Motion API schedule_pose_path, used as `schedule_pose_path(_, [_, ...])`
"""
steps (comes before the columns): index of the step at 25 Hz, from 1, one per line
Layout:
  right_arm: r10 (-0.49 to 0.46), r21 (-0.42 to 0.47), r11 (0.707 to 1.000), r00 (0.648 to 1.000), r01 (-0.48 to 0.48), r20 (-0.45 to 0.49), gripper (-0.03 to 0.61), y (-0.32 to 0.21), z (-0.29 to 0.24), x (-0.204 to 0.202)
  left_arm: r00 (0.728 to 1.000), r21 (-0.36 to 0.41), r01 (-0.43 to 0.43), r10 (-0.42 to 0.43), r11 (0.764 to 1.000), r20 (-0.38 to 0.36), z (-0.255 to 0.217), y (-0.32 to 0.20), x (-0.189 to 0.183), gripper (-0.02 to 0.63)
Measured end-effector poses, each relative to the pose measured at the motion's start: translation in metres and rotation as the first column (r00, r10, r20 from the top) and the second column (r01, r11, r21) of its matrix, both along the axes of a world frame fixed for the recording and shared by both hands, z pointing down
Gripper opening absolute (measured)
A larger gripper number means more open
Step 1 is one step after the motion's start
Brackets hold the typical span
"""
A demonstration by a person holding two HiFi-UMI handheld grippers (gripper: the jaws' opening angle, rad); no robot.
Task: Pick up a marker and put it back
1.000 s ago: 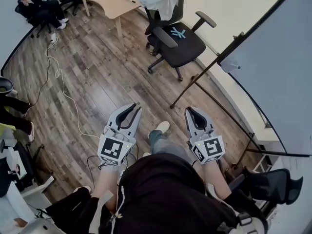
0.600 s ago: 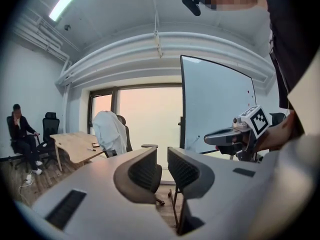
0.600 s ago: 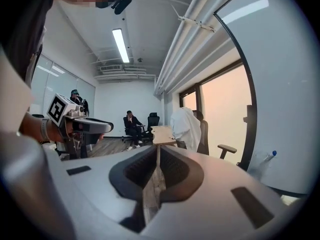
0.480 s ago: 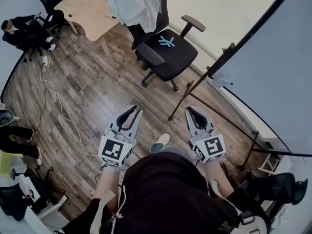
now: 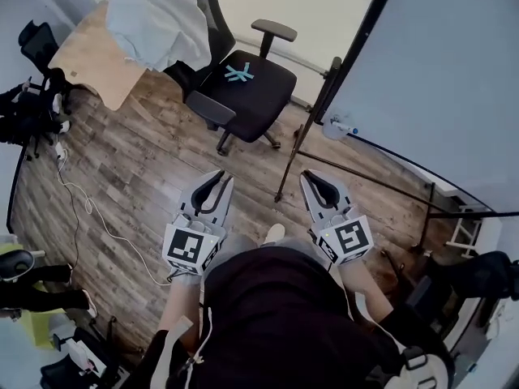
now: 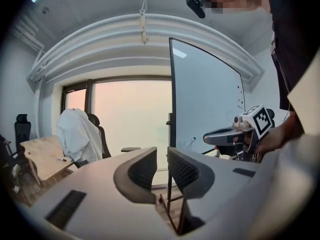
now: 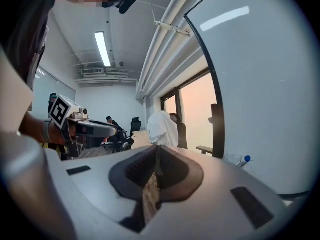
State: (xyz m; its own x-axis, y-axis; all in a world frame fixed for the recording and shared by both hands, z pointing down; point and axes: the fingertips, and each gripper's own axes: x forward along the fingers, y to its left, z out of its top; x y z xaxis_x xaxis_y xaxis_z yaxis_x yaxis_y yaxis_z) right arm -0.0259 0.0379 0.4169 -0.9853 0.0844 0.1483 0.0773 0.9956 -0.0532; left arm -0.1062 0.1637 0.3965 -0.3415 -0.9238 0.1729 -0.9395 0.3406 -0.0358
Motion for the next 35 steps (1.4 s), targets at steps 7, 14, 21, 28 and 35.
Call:
schedule_pose_path(7, [0.118, -0.015, 0.993, 0.993, -0.118, -0.009, 0.031, -0.040, 0.003, 0.011, 0.990, -0.035, -0.144, 0.144, 0.989, -0.004, 0.008, -0.062, 0.001, 0.058])
schedule_pose_path(14, [0.284, -0.020, 0.958, 0.958, -0.285, -0.030, 0.031, -0.085, 0.011, 0.020, 0.944, -0.055, -0.329, 0.329, 0.943, -0.006, 0.014, -0.129, -0.002, 0.058])
schedule_pose_path(21, [0.442, -0.024, 0.896, 0.896, -0.443, -0.043, 0.032, -0.117, 0.010, 0.015, 0.865, -0.072, -0.501, 0.500, 0.862, -0.031, 0.017, -0.184, -0.011, 0.058])
schedule_pose_path(28, [0.588, -0.020, 0.808, 0.808, -0.589, -0.049, 0.032, -0.143, 0.006, 0.024, 0.748, -0.060, -0.664, 0.664, 0.746, -0.015, 0.023, -0.233, -0.006, 0.058])
schedule_pose_path(35, [0.717, -0.011, 0.695, 0.694, -0.719, -0.065, 0.031, -0.154, 0.005, 0.047, 0.639, -0.107, -0.766, 0.769, 0.634, -0.016, 0.040, -0.264, 0.010, 0.058])
